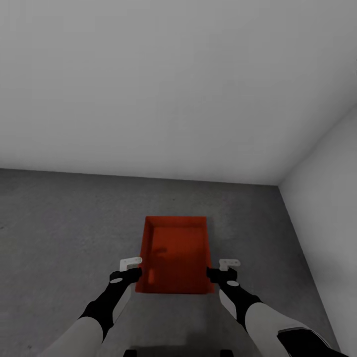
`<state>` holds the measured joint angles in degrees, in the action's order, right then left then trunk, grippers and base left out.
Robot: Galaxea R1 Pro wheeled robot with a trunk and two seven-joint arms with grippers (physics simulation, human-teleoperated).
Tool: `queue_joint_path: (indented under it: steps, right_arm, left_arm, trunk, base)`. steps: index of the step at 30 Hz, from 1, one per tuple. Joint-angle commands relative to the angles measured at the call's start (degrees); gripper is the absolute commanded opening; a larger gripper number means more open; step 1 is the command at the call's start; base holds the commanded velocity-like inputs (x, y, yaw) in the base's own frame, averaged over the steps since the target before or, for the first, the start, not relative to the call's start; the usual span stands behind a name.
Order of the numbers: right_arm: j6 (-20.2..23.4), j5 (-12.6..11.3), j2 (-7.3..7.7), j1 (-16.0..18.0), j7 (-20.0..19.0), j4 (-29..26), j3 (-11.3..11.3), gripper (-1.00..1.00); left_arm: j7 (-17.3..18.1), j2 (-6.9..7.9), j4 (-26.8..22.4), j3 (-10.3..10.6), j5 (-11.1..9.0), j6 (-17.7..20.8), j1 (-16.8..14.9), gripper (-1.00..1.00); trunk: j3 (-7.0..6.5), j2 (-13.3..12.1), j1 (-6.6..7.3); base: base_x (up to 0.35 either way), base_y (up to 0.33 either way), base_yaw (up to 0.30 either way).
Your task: Move the two storage containers from the living room to the garage. In the garage, place one container on the floor and stack the other container on top of it (either order is fine).
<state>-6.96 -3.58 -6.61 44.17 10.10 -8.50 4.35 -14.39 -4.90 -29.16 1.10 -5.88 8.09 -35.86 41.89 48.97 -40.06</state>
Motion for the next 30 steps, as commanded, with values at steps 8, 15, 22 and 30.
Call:
queue_joint_path:
  steps: [8, 15, 22, 30]
  right_arm:
    - [-0.2, -0.3, 0.02, 0.0, 0.3, 0.1, 0.5, 1.00]
    - [-0.2, -0.2, 0.10, 0.0, 0.3, 0.1, 0.5, 1.00]
    - [-0.2, 0.0, 0.53, 0.0, 0.3, 0.0, 0.5, 1.00]
    - [0.0, 0.1, 0.66, 0.0, 0.3, -0.2, 0.5, 1.00]
  left_arm:
    - [-0.3, 0.02, 0.0, 0.1, -0.6, 0.3, 0.0, 1.00]
    - [-0.3, 0.00, 0.0, 0.1, -0.6, 0.3, 0.0, 1.00]
    - [-0.3, 0.09, 0.1, 0.1, -0.6, 0.3, 0.0, 1.00]
    - [-0.3, 0.31, 0.1, 0.1, -0.6, 0.3, 0.0, 1.00]
  trunk:
    - [-1.40, -3.2, 1.75]
    - [-2.66, -6.0, 3.29]
    - [-3.92, -8.8, 4.83]
    - [-5.35, -12.0, 6.59]
  base:
    - [0.000, 0.000, 0.000]
    - [0.000, 0.000, 0.000]
    - [0.000, 0.000, 0.000]
    - [0.000, 0.000, 0.000]
